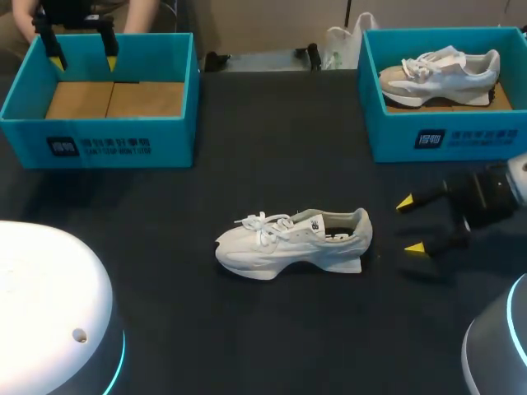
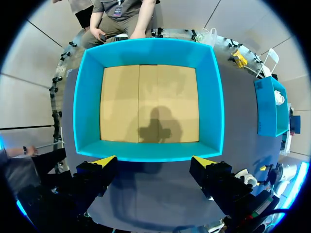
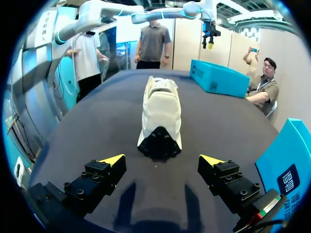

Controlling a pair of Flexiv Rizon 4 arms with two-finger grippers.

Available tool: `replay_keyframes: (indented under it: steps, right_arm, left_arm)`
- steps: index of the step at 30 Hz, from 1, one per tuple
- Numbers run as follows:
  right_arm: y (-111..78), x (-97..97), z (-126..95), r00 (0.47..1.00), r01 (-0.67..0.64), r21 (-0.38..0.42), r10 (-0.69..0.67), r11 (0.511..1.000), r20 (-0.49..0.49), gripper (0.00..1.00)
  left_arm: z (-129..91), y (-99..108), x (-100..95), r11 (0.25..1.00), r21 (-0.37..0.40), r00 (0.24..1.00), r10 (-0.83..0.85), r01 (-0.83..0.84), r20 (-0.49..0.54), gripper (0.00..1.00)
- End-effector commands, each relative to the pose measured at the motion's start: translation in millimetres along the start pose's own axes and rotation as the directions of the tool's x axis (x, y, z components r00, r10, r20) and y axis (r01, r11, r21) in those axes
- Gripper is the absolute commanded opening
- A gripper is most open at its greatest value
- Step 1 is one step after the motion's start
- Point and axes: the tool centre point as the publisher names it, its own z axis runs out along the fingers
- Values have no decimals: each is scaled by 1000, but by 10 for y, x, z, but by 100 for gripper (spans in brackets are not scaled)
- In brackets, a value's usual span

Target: Take the shoe out of the shoebox, open the shoe tongue, remove and reinsert the insole, then place the shoe into the shoebox

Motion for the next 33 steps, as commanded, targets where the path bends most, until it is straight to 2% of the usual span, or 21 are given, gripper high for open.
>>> replay_keyframes:
  steps: [1, 6, 7, 14, 33]
  right_arm:
    - [4, -2, 3, 1000, 1, 3, -1, 1000, 0, 100]
    - [4, -2, 3, 1000, 1, 3, -1, 1000, 0, 100]
    - [16, 0, 64, 1000, -9, 21, 9, 1000, 6, 100]
    - [153, -25, 392, 999, -31, -13, 31, 999, 42, 100]
    - [286, 35, 848, 998, -49, -88, 53, 995, 44, 100]
  left_arm:
    - [0, -1, 0, 1000, 0, 1000, 0, 0, 0, 100]
    - [0, -1, 0, 1000, 0, 1000, 0, 0, 0, 100]
    - [0, -1, 0, 1000, 0, 1000, 0, 0, 0, 100]
    - [0, -1, 0, 1000, 0, 1000, 0, 0, 0, 100]
    - [0, -1, 0, 1000, 0, 1000, 0, 0, 0, 100]
